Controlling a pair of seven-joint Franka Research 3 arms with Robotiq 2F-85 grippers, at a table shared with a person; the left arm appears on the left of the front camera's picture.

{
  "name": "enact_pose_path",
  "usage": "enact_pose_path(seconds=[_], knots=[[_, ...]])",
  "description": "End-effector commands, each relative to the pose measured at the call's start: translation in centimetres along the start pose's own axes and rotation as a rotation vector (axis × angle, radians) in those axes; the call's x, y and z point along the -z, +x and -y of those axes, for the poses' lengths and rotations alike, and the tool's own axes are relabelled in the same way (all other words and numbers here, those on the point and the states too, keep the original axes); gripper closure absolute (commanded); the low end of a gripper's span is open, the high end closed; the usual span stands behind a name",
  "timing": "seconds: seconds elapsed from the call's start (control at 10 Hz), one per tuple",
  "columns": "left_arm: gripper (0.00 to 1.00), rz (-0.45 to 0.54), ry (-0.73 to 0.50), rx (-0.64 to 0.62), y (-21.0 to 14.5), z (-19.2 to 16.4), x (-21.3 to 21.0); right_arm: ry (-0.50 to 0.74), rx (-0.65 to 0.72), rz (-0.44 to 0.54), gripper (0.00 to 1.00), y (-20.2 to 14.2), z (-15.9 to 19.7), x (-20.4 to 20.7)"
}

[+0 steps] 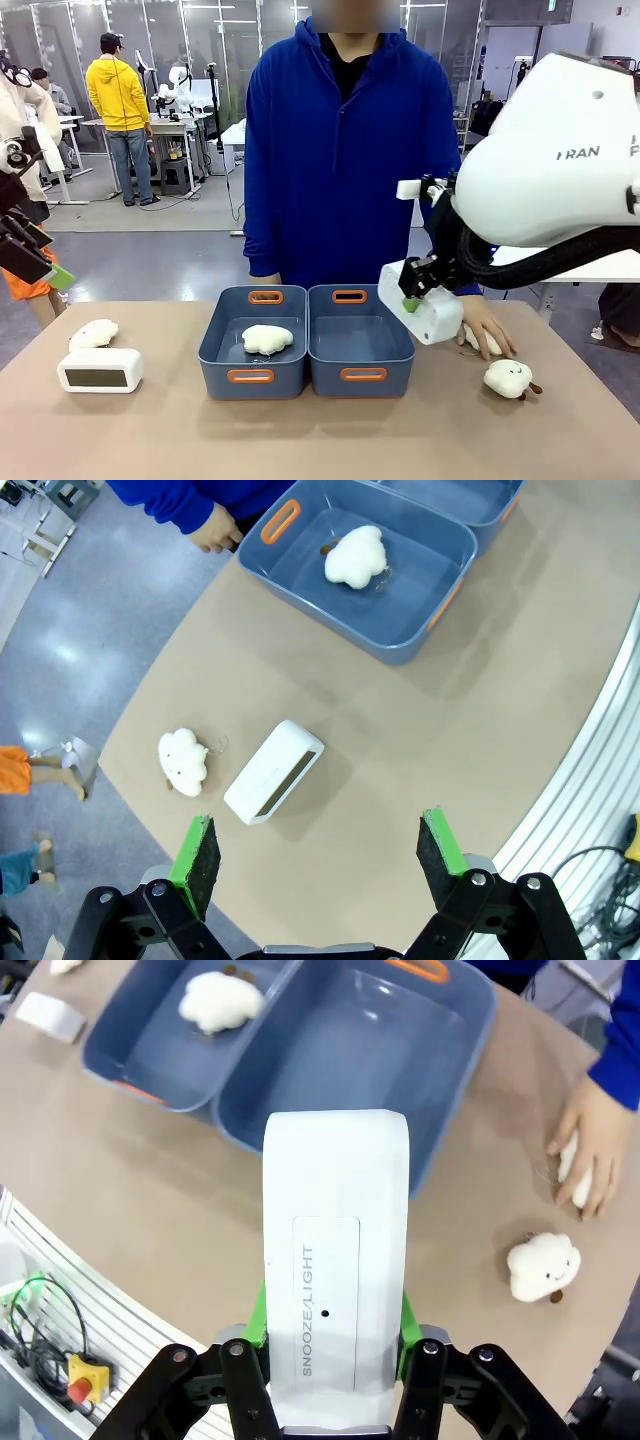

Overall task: Sort the digital clocks into the basket.
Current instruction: Pick up the Digital clock from the table and place it into the empty Plastic storage basket.

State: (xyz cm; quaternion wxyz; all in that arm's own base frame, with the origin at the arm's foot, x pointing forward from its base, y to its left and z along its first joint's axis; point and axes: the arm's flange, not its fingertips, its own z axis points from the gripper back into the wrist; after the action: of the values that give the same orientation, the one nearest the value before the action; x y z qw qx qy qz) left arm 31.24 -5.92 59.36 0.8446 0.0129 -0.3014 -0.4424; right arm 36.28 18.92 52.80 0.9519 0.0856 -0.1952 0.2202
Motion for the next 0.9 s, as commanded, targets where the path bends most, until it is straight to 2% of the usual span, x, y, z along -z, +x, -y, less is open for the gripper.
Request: enact_pose_path(seconds=[0.0, 0.3, 0.5, 0.6, 0.7, 0.8], knots=[[0.0, -0.017, 0.002, 0.006, 0.2, -0.1, -0.2, 0.003, -0.069, 0.04, 0.52, 0.7, -1.4, 3.0], [0.0, -0.017, 0.002, 0.006, 0.2, -0.1, -0.2, -0.07, -0.151, 0.151, 0.52, 4.2, -4.0, 6.3], [0.0, -0.017, 0.002, 0.006, 0.2, -0.1, -0.2, -0.072, -0.142, 0.139, 0.52, 3.8, -4.2, 6.9], [0.0, -0.017, 0.002, 0.006, 0.2, -0.1, -0.2, -0.089, -0.163, 0.16, 0.52, 2.3, -4.6, 5.7], [0.0, -0.017, 0.002, 0.006, 0.2, -0.1, -0.2, -0.036, -0.21, 0.184, 0.52, -0.6, -4.8, 2.5], [0.0, -0.017, 0.002, 0.006, 0.2, -0.1, -0.2, 0.018, -0.199, 0.306, 0.52, -4.1, -3.0, -2.5]])
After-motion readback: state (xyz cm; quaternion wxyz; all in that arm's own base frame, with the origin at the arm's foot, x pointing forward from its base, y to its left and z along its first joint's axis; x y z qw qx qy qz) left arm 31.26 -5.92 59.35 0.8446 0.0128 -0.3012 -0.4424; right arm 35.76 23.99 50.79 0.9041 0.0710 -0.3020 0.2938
